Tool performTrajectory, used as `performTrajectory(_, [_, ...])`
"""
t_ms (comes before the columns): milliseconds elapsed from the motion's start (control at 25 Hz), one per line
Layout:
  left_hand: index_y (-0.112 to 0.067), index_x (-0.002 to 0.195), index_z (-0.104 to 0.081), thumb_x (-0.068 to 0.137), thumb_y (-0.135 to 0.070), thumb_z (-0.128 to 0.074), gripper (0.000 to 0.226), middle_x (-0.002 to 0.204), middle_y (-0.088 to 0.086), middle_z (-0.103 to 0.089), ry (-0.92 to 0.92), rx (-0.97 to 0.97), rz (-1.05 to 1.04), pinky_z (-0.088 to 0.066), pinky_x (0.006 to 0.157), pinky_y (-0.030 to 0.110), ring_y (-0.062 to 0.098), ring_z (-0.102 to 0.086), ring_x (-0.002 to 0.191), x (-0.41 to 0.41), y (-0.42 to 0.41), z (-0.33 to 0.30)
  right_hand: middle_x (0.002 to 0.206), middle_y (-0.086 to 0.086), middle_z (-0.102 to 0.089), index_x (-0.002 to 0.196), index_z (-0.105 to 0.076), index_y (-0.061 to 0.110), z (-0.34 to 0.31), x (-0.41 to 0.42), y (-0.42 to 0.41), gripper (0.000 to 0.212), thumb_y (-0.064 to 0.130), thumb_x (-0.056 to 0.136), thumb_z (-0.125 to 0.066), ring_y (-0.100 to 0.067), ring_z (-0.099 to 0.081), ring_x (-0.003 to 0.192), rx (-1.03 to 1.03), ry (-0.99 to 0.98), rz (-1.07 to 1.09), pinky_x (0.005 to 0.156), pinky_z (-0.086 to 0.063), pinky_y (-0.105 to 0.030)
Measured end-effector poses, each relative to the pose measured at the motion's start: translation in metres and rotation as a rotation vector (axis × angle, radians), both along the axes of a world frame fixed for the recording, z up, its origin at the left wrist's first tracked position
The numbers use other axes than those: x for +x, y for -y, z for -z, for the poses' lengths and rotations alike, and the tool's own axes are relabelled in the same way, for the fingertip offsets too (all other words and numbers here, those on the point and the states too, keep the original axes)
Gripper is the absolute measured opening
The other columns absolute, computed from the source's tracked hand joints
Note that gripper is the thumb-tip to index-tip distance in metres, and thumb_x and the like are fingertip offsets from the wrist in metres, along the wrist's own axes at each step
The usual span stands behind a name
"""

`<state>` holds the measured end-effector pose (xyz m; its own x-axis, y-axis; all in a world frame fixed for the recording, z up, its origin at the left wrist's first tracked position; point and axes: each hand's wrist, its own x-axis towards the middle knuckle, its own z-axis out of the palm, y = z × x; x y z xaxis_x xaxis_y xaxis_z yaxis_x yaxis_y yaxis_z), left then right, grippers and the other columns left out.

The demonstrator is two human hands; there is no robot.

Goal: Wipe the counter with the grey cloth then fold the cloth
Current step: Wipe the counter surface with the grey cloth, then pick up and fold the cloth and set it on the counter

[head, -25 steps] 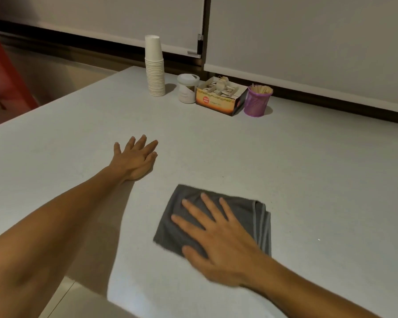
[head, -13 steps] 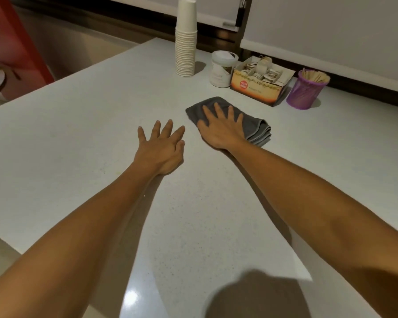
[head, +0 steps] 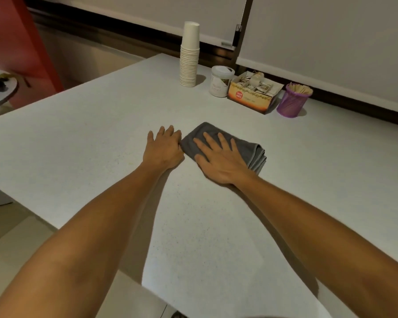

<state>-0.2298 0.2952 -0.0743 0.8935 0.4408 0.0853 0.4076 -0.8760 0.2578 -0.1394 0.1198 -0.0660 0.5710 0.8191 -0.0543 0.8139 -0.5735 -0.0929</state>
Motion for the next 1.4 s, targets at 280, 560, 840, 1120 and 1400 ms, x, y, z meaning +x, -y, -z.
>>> performTrajectory(280, [-0.017, 0.091, -0.051, 0.084, -0.013, -0.047, 0.010, 0.104, 0.008, -0.053, -0.005, 0.033, 0.034, -0.031, 0.103, 0.061, 0.037, -0.048, 0.117, -0.033, 0.028, -0.015, 0.172, 0.006, 0.003, 0.162, -0.005, 0.041, -0.002, -0.133, 0.122, 0.066, 0.063, 0.100, -0.011, -0.029, 0.011, 0.156, 0.060, -0.005, -0.146, 0.120, 0.014, -0.057])
performTrajectory(560, [-0.018, 0.108, -0.059, 0.092, -0.028, -0.040, 0.027, 0.107, 0.006, -0.059, -0.108, 0.088, 0.007, -0.045, 0.088, 0.047, 0.031, -0.056, 0.100, -0.038, 0.078, -0.029, 0.172, 0.005, -0.001, 0.162, -0.009, 0.041, -0.006, -0.198, 0.237, 0.063, 0.061, 0.103, -0.018, -0.027, 0.010, 0.156, 0.056, 0.025, -0.169, 0.121, 0.012, -0.059])
performTrajectory(840, [-0.021, 0.136, -0.053, 0.098, -0.038, -0.042, 0.043, 0.134, 0.010, -0.060, -0.068, 0.096, 0.228, -0.046, 0.098, 0.045, 0.032, -0.058, 0.117, 0.013, 0.198, -0.050, 0.172, 0.007, -0.001, 0.163, -0.009, 0.041, -0.007, -0.181, 0.329, 0.065, 0.063, 0.103, -0.014, -0.021, 0.010, 0.156, 0.032, 0.060, -0.022, 0.123, 0.010, -0.054])
performTrajectory(1120, [-0.022, 0.131, -0.058, 0.098, -0.043, -0.040, 0.043, 0.128, 0.008, -0.065, -0.033, 0.194, 0.472, -0.045, 0.096, 0.043, 0.029, -0.059, 0.115, 0.032, 0.308, -0.049, 0.171, 0.010, 0.003, 0.162, -0.004, 0.044, -0.004, -0.133, 0.428, 0.068, 0.068, 0.099, -0.008, -0.019, 0.009, 0.156, -0.026, 0.090, 0.166, 0.121, 0.010, -0.060])
performTrajectory(1400, [-0.011, 0.113, -0.067, 0.095, -0.043, -0.048, 0.041, 0.111, 0.011, -0.070, -0.052, -0.068, 0.525, -0.050, 0.086, 0.038, 0.030, -0.063, 0.104, 0.032, 0.398, -0.049, 0.171, 0.009, 0.003, 0.163, -0.004, 0.041, -0.010, -0.101, 0.454, 0.064, 0.064, 0.104, -0.012, -0.023, 0.008, 0.157, -0.062, 0.068, 0.196, 0.120, 0.012, -0.062])
